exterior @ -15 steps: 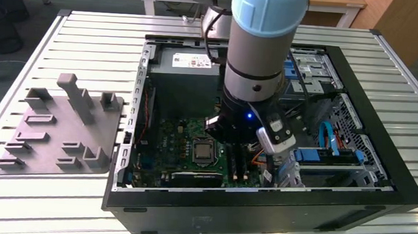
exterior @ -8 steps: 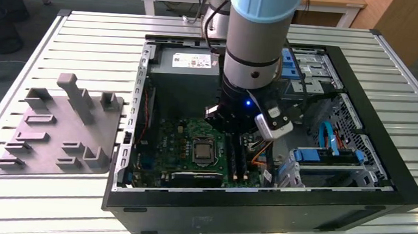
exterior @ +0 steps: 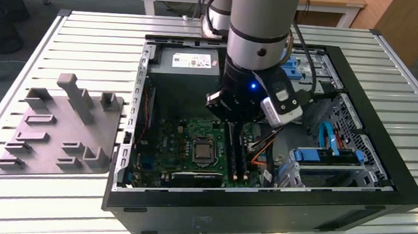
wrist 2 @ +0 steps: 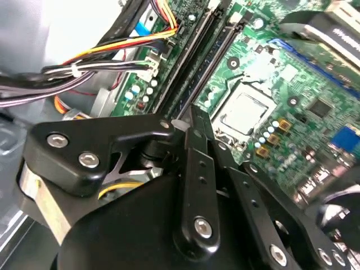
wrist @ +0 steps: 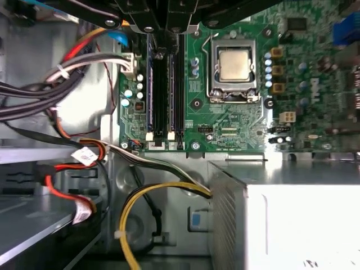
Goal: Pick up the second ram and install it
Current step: 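Press down the second ram until it locks into place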
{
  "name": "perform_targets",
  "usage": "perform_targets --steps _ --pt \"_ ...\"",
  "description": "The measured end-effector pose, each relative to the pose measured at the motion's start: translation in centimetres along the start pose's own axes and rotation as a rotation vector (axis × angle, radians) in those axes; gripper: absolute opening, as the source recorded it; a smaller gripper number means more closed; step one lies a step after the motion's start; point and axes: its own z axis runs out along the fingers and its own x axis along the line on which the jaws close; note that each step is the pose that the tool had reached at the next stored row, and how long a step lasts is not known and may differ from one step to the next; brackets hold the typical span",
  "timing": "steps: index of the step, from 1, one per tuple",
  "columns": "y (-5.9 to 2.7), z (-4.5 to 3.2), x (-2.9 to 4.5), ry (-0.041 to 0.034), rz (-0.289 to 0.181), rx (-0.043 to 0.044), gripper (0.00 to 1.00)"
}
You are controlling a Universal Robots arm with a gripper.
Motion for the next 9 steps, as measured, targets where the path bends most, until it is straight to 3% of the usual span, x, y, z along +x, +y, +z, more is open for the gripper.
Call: perform_targets --steps 9 --pt "0.00 0.00 0.00 0.0025 0.000 0.0000 0.10"
